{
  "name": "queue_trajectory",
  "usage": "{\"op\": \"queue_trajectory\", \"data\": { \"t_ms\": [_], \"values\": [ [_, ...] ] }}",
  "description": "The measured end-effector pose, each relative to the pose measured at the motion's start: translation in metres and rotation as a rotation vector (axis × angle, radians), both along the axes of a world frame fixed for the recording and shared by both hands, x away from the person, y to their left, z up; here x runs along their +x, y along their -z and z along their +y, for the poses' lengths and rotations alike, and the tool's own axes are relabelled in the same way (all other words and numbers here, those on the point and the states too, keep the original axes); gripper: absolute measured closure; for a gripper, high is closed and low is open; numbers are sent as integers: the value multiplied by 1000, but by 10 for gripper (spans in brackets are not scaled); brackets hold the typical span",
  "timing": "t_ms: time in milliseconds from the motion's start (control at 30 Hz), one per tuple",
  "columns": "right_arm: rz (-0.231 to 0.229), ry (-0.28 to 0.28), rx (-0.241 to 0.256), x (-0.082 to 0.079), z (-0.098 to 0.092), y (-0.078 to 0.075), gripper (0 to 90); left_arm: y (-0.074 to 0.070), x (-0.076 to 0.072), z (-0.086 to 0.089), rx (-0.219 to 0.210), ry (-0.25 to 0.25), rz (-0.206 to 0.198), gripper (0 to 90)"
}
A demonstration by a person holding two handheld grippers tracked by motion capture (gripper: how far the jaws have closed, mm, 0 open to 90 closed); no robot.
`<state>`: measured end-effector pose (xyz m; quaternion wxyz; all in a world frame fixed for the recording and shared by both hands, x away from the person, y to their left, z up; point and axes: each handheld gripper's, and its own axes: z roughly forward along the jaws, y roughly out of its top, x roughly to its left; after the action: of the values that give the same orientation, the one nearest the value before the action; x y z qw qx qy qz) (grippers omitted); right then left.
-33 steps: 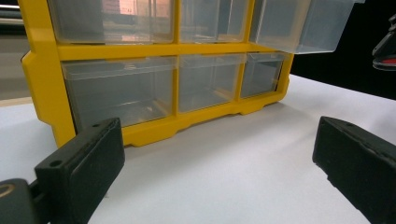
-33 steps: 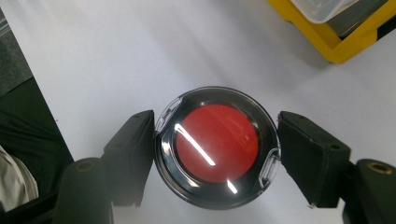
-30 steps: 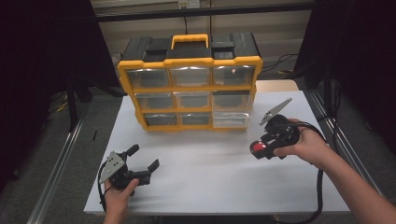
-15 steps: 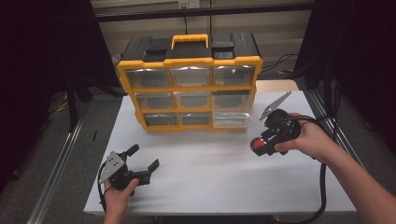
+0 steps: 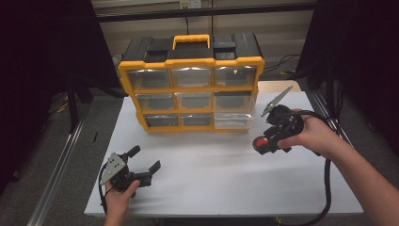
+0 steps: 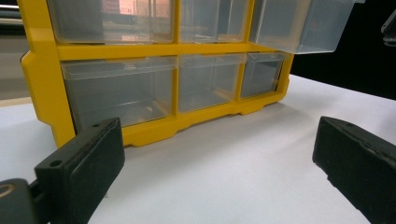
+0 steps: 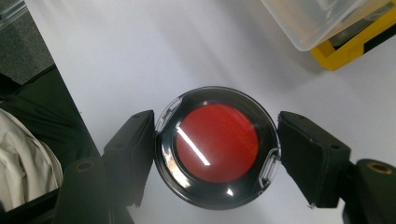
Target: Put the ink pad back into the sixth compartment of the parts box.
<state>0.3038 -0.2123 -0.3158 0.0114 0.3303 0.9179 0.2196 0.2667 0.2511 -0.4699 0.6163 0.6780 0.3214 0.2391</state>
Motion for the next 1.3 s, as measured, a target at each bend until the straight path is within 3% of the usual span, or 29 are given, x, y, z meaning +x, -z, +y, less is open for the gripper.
{"op": "queue_trajectory", "data": {
  "t_ms": [600, 633, 767, 833, 867, 900, 933, 1167, 1267, 1300],
  "values": [
    [17, -16, 0, 4, 6, -17, 298, 0, 0, 0, 0, -5, 0, 23],
    [23, -15, 4, 5, 6, -17, 298, 0, 0, -3, -29, -12, 4, 23],
    [22, -21, 1, 6, 7, -21, 298, 0, 0, -3, -29, -12, 4, 23],
    [24, -19, 2, 7, 7, -23, 297, 0, -1, -3, -28, -3, 7, 23],
    [29, -19, 5, 7, 8, -24, 297, 0, 0, 0, 10, -1, 3, 23],
    [26, -25, 2, 7, 8, -24, 298, 0, 0, 0, 9, 4, 2, 23],
    [27, -18, 6, 7, 8, -25, 297, 0, -1, -3, -29, -5, 7, 23],
    [24, -28, 8, 9, 9, -29, 297, 0, 0, -2, -30, -2, 5, 23],
    [28, -22, 9, 10, 10, -32, 298, 0, 0, 0, 9, -1, 2, 23],
    [29, -21, 11, 10, 10, -33, 297, 0, 0, -3, -26, -7, 5, 23]
  ]
}}
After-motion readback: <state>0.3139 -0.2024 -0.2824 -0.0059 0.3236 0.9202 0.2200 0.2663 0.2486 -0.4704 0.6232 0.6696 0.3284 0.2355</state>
